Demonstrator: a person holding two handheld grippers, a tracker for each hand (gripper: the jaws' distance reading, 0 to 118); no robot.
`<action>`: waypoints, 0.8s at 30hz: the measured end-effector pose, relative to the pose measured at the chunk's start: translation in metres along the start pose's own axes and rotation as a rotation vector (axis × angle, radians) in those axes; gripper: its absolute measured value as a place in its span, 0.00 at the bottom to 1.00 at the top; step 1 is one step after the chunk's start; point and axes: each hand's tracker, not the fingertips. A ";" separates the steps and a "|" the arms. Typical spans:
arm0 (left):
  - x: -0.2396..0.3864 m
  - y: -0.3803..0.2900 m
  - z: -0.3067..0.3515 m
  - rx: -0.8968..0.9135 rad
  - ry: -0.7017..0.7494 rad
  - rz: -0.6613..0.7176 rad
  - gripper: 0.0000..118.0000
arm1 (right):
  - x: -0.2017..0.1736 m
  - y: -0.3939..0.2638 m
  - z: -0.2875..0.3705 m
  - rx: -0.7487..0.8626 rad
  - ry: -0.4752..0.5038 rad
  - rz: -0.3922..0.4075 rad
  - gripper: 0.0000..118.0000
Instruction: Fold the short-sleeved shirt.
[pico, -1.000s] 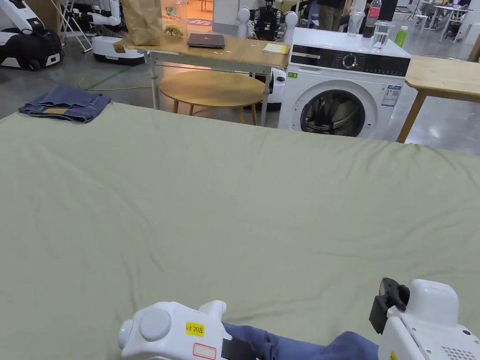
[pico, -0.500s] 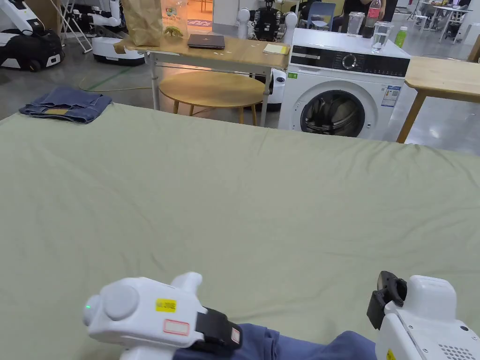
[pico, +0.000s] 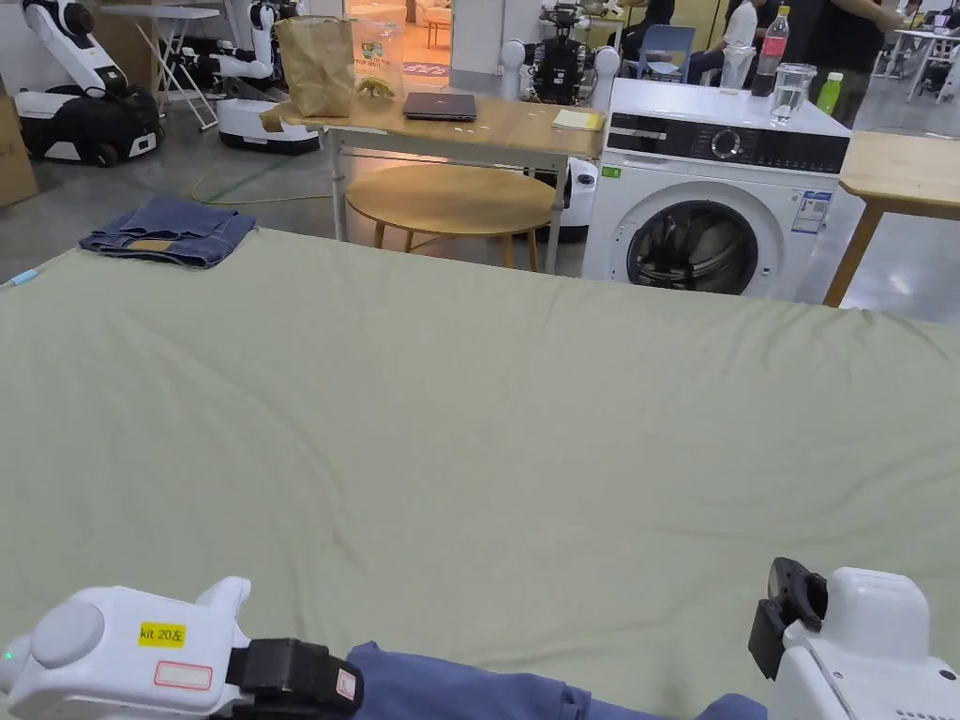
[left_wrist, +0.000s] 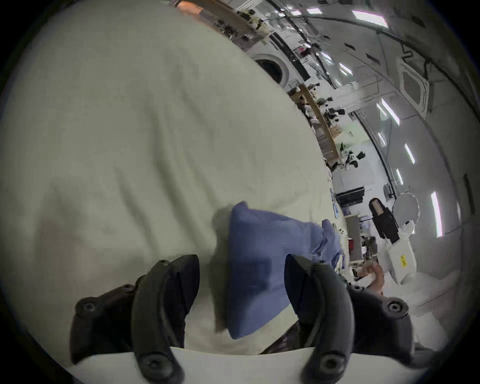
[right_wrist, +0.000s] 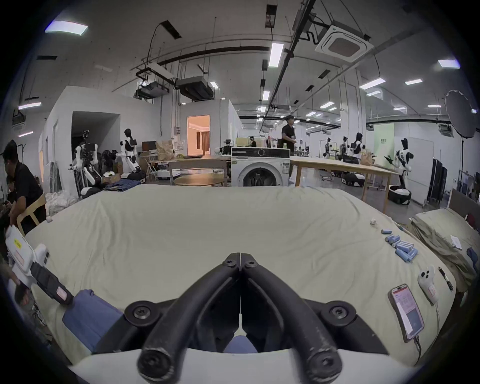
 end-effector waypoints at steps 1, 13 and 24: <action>-0.006 -0.003 -0.008 -0.018 -0.037 0.012 0.58 | -0.001 -0.001 0.000 -0.002 0.000 -0.001 0.00; -0.018 -0.014 -0.042 0.024 -0.232 0.033 0.10 | -0.001 -0.004 0.001 -0.021 -0.003 -0.003 0.00; 0.025 -0.001 0.023 0.101 -0.228 -0.068 0.05 | 0.000 0.000 0.001 -0.017 0.004 -0.004 0.00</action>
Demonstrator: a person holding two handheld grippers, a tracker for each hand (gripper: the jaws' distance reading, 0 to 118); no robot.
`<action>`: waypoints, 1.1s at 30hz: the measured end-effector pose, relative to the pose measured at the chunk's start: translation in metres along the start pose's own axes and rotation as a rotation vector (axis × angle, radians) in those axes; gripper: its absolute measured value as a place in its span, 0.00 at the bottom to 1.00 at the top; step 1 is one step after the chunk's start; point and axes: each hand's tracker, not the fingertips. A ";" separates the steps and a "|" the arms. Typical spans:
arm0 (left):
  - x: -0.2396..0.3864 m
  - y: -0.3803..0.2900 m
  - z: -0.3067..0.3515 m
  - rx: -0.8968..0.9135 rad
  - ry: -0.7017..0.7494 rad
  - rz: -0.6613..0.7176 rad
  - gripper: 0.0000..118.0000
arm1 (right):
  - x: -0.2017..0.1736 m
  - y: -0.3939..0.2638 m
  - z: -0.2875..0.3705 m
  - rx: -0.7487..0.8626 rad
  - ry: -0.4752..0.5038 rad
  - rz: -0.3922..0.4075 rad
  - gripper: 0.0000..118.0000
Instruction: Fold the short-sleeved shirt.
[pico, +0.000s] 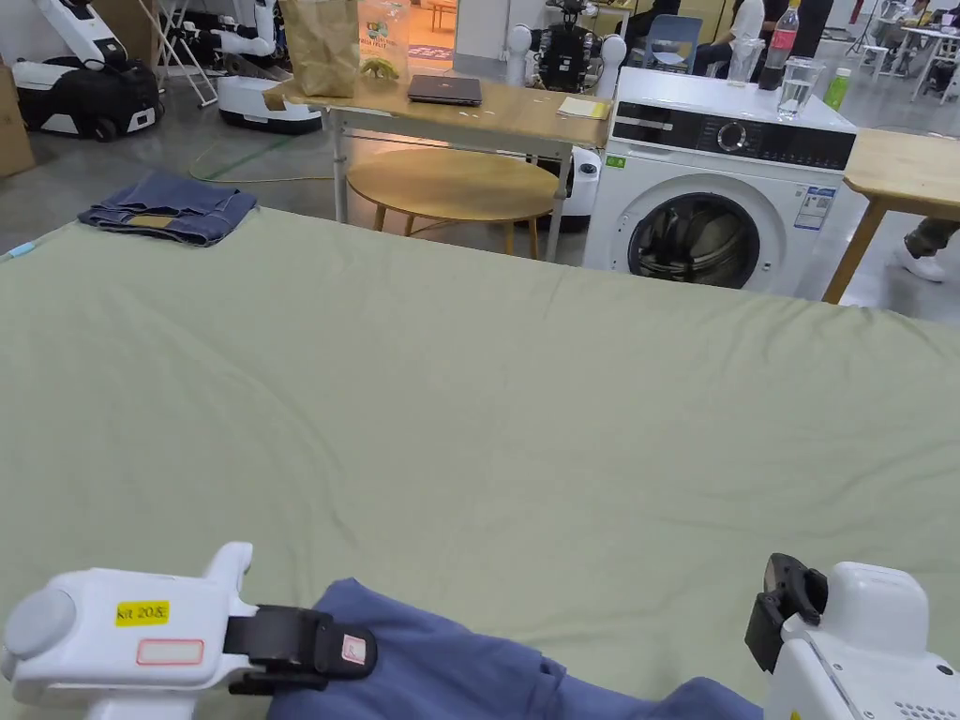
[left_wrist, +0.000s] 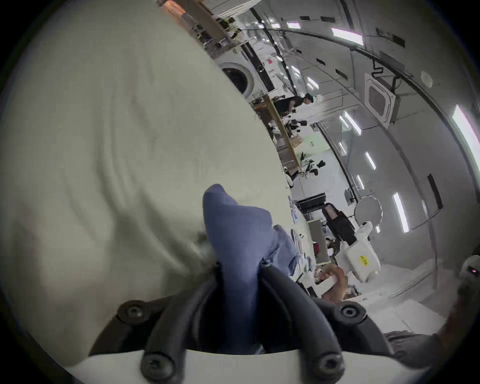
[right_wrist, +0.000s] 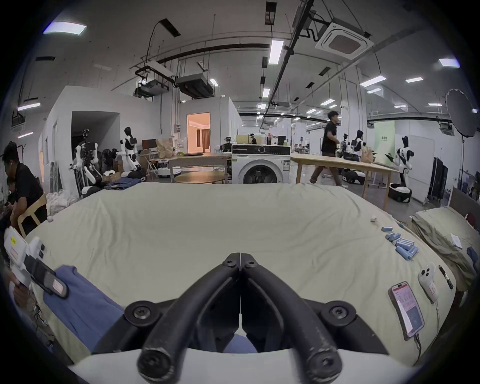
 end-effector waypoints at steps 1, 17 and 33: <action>0.006 0.005 0.010 0.013 0.033 -0.018 0.05 | 0.000 0.000 0.000 0.002 0.003 -0.002 0.00; 0.112 0.033 0.053 0.037 0.477 -0.110 0.05 | -0.004 -0.002 0.000 0.003 0.044 -0.007 0.00; 0.168 0.017 -0.086 -0.179 0.455 -0.231 0.05 | 0.019 -0.012 0.007 -0.025 0.017 -0.044 0.00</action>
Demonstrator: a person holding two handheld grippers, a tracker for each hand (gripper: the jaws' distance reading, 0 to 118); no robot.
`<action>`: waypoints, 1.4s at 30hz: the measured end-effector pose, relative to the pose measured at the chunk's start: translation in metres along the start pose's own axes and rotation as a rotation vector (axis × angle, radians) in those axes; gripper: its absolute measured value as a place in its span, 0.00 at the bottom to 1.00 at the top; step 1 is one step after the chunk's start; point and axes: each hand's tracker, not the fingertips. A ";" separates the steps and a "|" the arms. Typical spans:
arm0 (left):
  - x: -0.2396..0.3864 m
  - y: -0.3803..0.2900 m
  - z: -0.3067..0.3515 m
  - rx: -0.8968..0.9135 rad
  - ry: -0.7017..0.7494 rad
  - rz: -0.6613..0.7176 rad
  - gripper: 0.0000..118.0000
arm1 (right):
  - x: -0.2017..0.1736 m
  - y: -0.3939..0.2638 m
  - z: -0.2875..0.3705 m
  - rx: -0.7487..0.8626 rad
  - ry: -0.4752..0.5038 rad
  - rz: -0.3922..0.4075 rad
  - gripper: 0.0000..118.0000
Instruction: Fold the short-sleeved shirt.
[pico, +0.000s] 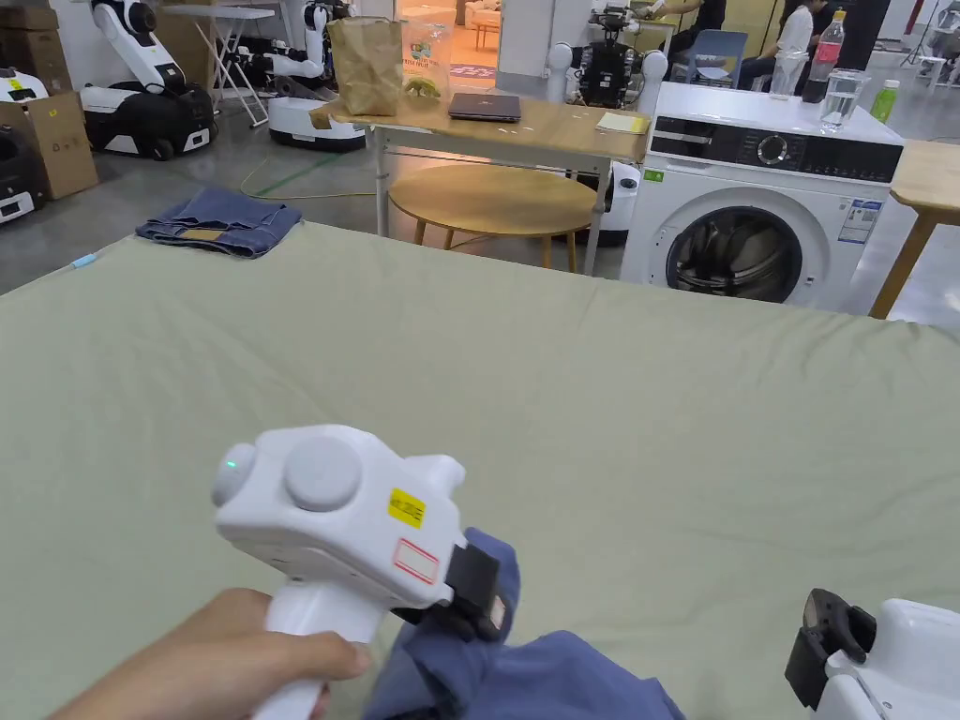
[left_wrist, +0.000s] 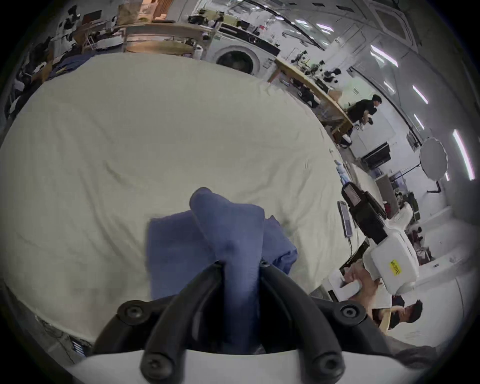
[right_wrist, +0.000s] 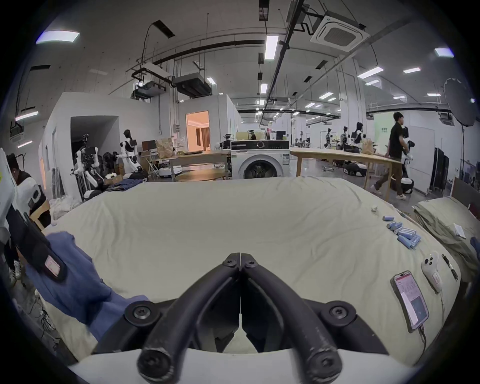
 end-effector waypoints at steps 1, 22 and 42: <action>0.006 0.001 -0.013 -0.013 -0.005 -0.003 0.05 | 0.001 -0.001 0.000 -0.004 0.001 -0.003 0.00; 0.031 -0.010 -0.062 -0.029 -0.202 0.005 0.39 | 0.012 -0.007 0.008 -0.043 -0.023 -0.009 0.00; 0.012 -0.039 -0.184 -0.130 -0.341 0.141 0.00 | 0.006 -0.002 0.013 -0.021 -0.017 -0.003 0.00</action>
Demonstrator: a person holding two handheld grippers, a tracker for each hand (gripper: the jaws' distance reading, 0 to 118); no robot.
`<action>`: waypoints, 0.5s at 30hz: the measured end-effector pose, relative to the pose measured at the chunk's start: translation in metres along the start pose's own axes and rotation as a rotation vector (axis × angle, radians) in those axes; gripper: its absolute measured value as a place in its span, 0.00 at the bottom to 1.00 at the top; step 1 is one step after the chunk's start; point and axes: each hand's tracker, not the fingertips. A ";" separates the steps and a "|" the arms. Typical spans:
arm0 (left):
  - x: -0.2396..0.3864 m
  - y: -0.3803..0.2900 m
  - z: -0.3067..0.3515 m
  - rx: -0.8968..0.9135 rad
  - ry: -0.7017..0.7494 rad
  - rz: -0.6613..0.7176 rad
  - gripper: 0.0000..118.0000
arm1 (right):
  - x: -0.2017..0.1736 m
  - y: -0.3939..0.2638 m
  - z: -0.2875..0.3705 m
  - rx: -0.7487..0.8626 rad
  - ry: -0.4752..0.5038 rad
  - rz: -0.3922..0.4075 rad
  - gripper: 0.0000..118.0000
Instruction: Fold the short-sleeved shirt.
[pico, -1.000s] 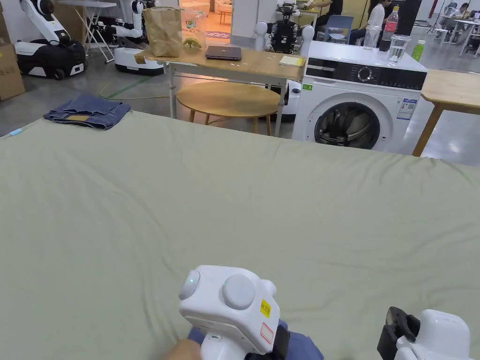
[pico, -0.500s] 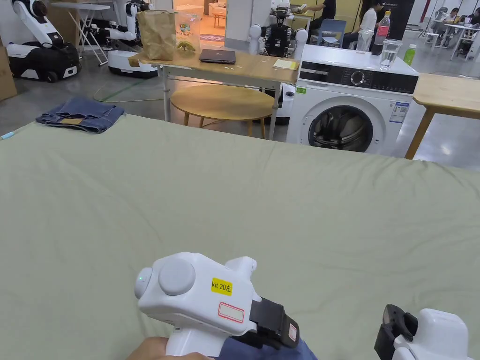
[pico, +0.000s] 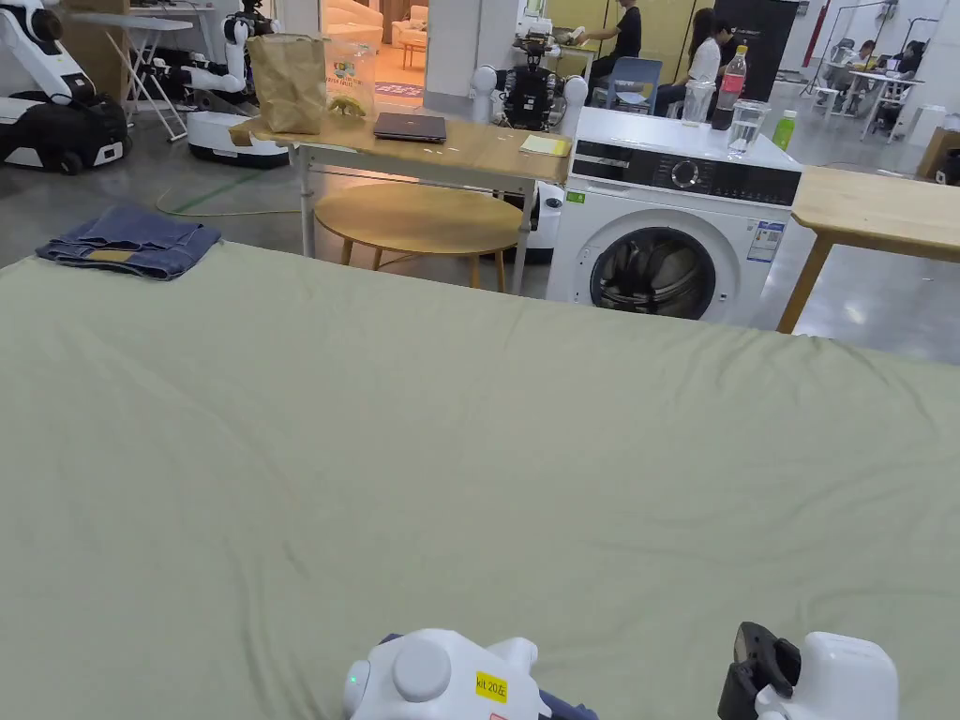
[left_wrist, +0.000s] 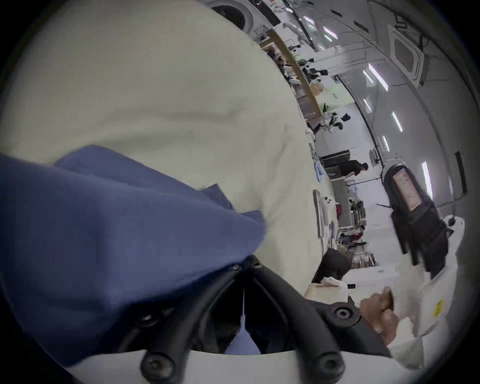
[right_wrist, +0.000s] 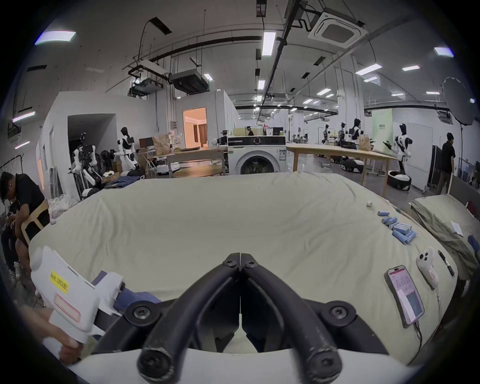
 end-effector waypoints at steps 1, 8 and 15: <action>-0.001 0.000 0.000 0.006 0.011 -0.030 0.00 | 0.000 0.001 0.001 0.003 -0.002 0.002 0.00; 0.020 0.002 0.030 0.052 0.067 -0.102 0.00 | -0.007 0.009 0.001 0.031 -0.007 0.020 0.00; 0.044 0.002 0.126 0.481 0.321 -0.331 0.00 | -0.027 0.024 -0.006 0.120 -0.022 0.048 0.00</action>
